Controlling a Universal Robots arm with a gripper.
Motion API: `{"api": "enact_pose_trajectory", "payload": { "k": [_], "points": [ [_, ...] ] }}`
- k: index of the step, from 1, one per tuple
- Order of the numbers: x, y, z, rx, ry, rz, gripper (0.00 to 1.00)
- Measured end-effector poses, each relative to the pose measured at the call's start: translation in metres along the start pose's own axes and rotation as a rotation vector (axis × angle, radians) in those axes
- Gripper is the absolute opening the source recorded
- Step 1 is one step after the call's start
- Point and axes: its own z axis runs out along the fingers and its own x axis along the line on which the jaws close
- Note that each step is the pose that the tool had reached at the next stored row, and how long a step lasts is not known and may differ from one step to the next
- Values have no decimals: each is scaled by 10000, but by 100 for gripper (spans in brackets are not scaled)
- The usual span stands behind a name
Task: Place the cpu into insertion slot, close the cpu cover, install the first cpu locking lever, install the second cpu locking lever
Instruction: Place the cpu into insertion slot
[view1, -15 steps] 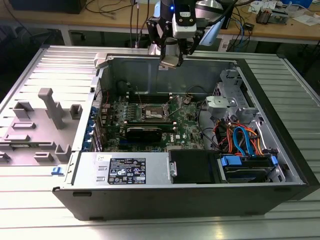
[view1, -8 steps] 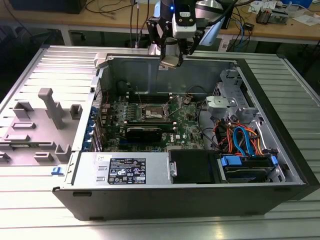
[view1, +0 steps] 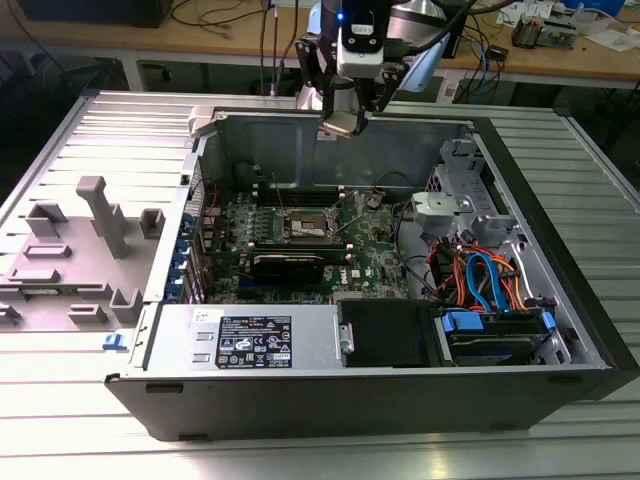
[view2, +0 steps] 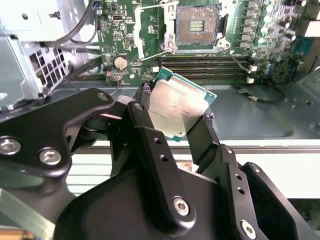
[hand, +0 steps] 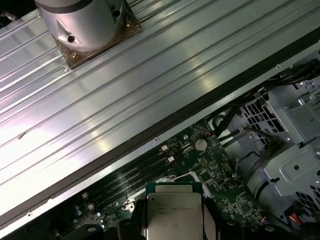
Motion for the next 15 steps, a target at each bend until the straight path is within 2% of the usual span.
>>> {"api": "enact_pose_trajectory", "payload": {
  "k": [3,5,15],
  "points": [
    [0,0,4,-9,-47,522,54],
    [0,0,4,-12,-59,663,54],
    [0,0,4,-13,-64,712,54]
  ]
}}
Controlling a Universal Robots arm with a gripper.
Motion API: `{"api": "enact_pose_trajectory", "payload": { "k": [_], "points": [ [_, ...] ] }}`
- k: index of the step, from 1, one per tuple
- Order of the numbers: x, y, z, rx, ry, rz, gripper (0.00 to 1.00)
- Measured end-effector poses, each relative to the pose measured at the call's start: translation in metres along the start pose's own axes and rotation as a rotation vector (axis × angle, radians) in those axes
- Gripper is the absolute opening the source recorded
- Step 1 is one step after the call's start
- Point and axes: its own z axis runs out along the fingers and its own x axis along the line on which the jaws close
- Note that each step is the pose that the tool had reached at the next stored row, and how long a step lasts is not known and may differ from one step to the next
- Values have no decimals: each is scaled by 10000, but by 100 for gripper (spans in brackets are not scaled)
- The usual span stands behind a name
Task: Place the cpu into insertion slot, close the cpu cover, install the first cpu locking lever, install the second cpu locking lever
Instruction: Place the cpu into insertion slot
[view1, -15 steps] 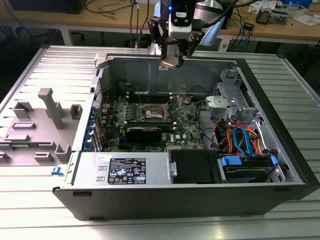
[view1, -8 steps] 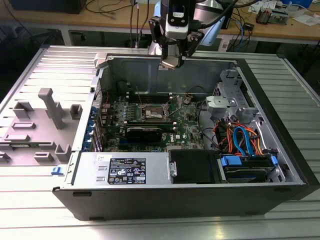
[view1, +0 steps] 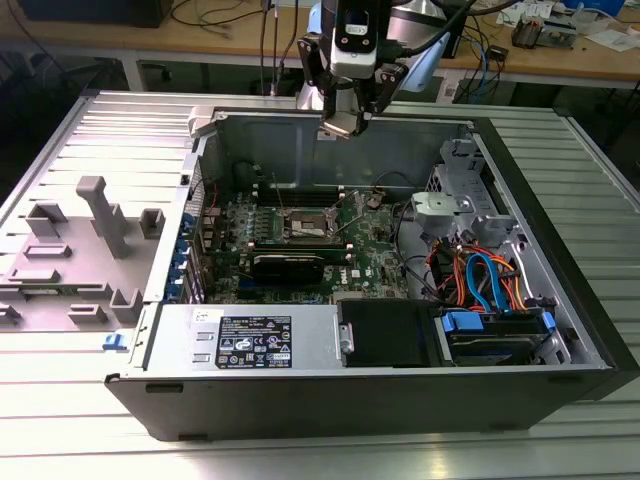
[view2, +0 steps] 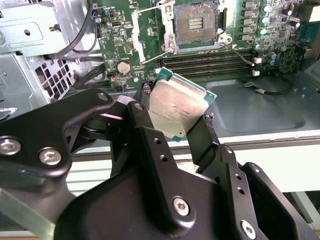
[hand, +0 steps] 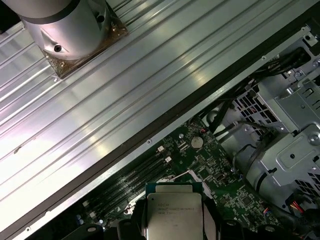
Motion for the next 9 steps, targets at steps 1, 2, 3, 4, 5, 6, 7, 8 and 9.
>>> {"api": "enact_pose_trajectory", "payload": {
  "k": [1,2,3,4,5,6,7,8,9],
  "points": [
    [0,0,0,0,0,0,54],
    [0,0,0,0,0,0,54],
    [0,0,0,0,0,0,54],
    [0,0,0,0,0,0,54],
    [0,0,0,0,0,1,54],
    [0,0,0,0,-2,19,54],
    [0,0,0,-1,-4,44,54],
    [0,0,1,-2,-7,79,54],
    [0,0,1,-3,-12,140,54]
  ]
}}
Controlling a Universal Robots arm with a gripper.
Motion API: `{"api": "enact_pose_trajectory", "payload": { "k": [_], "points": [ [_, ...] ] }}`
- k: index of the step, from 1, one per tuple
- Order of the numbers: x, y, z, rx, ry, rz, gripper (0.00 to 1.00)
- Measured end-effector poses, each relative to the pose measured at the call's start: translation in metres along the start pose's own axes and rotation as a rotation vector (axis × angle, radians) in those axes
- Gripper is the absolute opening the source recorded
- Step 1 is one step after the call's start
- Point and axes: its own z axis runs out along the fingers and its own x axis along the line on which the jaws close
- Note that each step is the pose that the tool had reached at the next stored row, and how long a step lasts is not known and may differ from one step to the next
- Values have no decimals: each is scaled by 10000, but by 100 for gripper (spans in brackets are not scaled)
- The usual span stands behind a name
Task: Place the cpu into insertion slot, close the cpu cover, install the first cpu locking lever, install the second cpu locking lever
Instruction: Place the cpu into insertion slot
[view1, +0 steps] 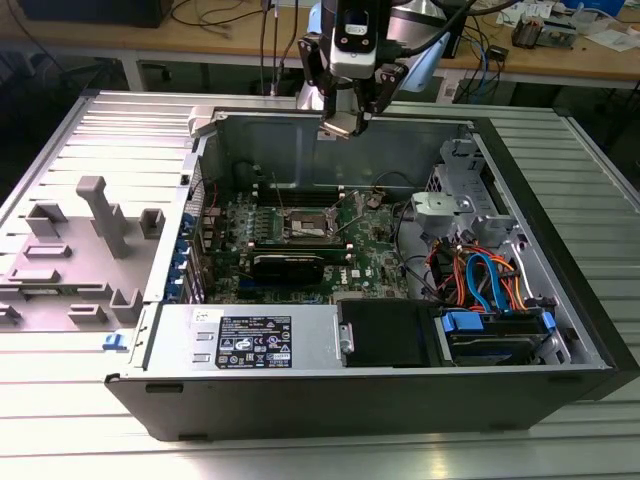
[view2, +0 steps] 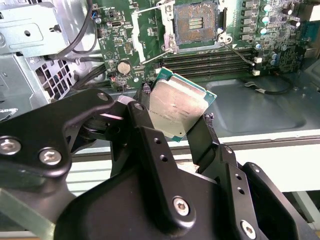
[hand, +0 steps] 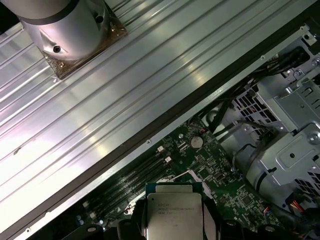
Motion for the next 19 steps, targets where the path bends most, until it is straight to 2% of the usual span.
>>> {"api": "enact_pose_trajectory", "payload": {
  "k": [19],
  "points": [
    [0,-1,10,-21,-101,1131,54]
  ]
}}
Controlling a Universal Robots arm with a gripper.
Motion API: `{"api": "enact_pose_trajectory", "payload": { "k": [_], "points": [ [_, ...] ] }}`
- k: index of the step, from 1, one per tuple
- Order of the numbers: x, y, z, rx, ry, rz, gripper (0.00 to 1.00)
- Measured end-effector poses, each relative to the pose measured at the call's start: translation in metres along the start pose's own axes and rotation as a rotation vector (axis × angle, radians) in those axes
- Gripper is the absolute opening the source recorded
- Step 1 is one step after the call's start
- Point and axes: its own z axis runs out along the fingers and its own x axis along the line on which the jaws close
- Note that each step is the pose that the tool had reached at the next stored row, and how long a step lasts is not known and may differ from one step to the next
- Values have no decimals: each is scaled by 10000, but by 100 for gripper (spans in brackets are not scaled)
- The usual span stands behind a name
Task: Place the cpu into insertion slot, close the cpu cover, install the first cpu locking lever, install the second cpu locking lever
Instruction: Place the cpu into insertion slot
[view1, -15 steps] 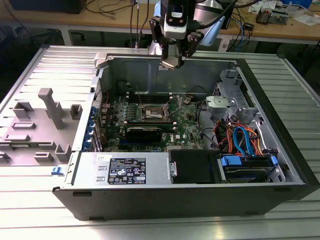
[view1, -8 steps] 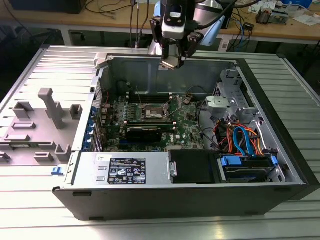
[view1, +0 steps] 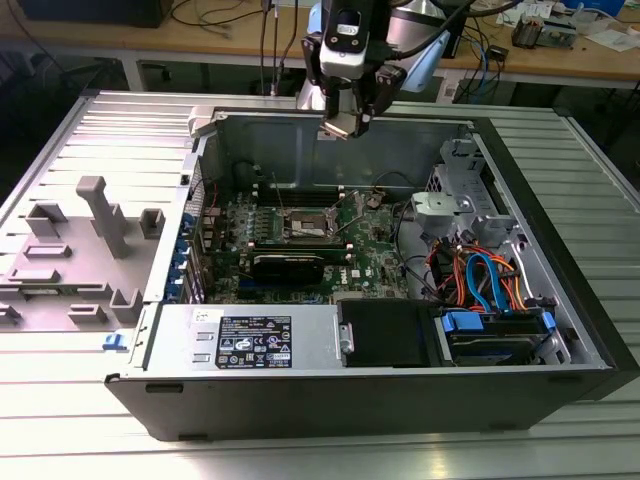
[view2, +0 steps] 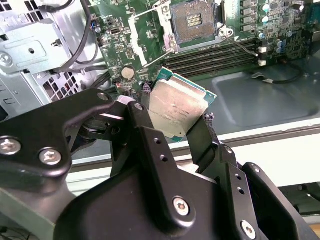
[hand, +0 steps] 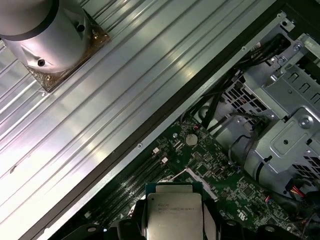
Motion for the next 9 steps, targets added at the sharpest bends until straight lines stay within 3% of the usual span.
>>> {"api": "enact_pose_trajectory", "payload": {
  "k": [9],
  "points": [
    [0,0,2,-10,-43,480,54]
  ]
}}
